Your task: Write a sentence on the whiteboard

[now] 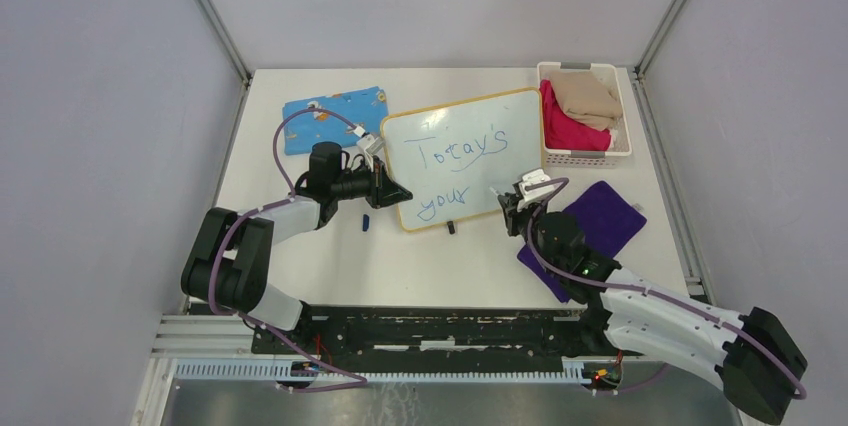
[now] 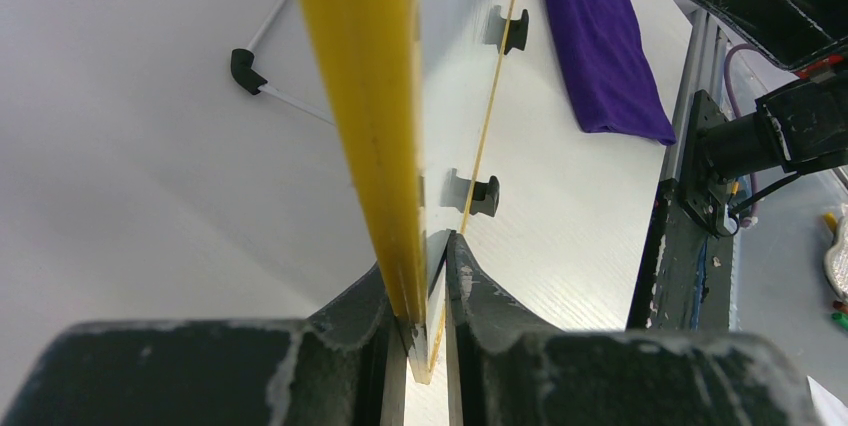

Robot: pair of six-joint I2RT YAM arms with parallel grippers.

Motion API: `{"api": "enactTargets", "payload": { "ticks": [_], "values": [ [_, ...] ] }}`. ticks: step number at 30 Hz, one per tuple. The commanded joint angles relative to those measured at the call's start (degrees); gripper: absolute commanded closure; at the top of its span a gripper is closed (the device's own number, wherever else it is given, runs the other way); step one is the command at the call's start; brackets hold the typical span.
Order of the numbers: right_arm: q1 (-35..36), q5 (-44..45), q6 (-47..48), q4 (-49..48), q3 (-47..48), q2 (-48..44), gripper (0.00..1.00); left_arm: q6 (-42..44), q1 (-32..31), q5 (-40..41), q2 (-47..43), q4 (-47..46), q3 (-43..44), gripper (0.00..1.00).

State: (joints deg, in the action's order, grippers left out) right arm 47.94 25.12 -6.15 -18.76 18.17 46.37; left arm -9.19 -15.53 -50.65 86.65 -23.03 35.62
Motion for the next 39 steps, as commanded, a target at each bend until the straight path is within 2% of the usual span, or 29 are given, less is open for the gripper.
{"api": "enactTargets", "payload": {
  "ticks": [1, 16, 26, 39],
  "values": [
    [-0.09, 0.55, -1.40, -6.67, 3.17, 2.23, 1.00, 6.07, -1.35, 4.77, 2.03, 6.46, -0.38, 0.80],
    [-0.86, 4.55, -1.76, -5.82, 6.32, 8.07, 1.00, 6.04, -1.69, 5.22, 2.21, 6.93, -0.11, 0.80],
    [-1.00, 2.89, -2.50, -3.05, 5.39, 8.55, 1.00, 6.27, -1.87, 5.24, 2.20, 7.12, -0.15, 0.80],
    [-1.28, 4.45, -1.48, -6.44, 6.27, 7.93, 1.00, 6.30, -2.05, 5.42, 2.21, 7.38, 0.07, 0.80]
  ]
}}
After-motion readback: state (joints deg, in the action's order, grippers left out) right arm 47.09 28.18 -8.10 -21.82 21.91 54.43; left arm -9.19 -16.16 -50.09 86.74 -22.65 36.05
